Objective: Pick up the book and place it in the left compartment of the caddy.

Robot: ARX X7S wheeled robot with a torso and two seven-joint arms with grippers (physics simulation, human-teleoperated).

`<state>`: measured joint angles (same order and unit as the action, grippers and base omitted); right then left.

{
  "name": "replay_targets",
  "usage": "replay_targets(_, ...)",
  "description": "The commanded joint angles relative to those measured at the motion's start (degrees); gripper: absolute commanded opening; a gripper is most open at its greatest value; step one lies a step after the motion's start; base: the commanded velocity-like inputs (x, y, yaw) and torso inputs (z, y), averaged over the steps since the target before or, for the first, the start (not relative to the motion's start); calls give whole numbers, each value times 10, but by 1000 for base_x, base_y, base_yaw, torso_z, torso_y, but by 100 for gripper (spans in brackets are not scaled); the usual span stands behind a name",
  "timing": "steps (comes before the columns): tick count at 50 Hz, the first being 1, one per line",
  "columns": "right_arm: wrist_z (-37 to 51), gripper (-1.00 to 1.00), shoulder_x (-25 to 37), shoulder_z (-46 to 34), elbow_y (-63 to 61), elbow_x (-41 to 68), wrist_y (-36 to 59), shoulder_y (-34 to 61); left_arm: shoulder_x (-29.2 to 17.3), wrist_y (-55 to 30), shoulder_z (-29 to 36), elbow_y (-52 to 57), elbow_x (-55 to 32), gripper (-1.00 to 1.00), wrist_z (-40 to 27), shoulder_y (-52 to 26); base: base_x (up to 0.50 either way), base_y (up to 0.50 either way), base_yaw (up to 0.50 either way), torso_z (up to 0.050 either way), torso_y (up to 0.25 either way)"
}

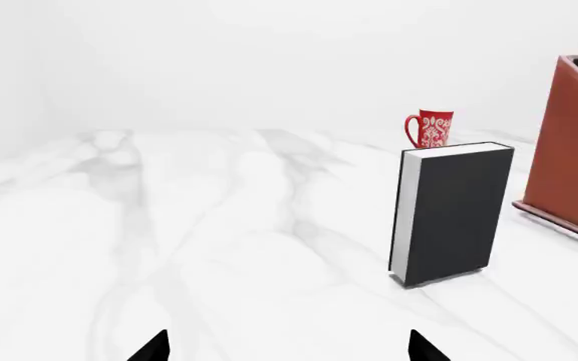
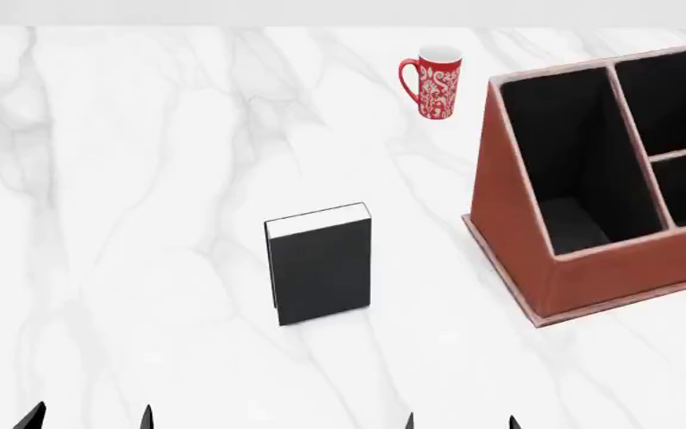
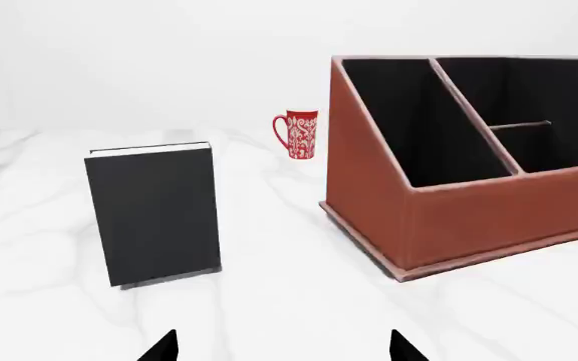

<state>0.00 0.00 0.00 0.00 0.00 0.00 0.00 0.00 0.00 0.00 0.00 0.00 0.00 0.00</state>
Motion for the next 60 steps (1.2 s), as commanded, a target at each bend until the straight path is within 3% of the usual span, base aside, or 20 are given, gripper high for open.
replay_targets(1, 7, 100, 5, -7, 0, 5, 0, 0, -6, 0, 6, 0, -6, 100, -6, 0, 0, 0, 0, 0, 0)
replay_targets(9, 30, 100, 23, -24, -31, 14, 19, -8, -23, -12, 25, 27, -18, 100, -23, 10, 0, 0, 0, 0, 0)
replay_targets(19, 41, 100, 44, -31, -170, 25, 77, -60, -44, -50, 39, 133, -17, 100, -34, 60, 0, 0, 0, 0, 0)
replay_targets(28, 49, 100, 60, -25, -277, 41, 118, -102, -61, -103, 44, 259, -22, 100, -43, 125, 0, 0, 0, 0, 0)
replay_targets(41, 64, 100, 81, -35, -367, 29, 135, -150, -69, -190, 23, 359, -47, 100, -70, 152, 0, 0, 0, 0, 0)
replay_targets(60, 75, 100, 99, -24, -441, 51, 150, -192, -82, -193, 19, 442, -56, 100, -93, 206, 0, 0, 0, 0, 0)
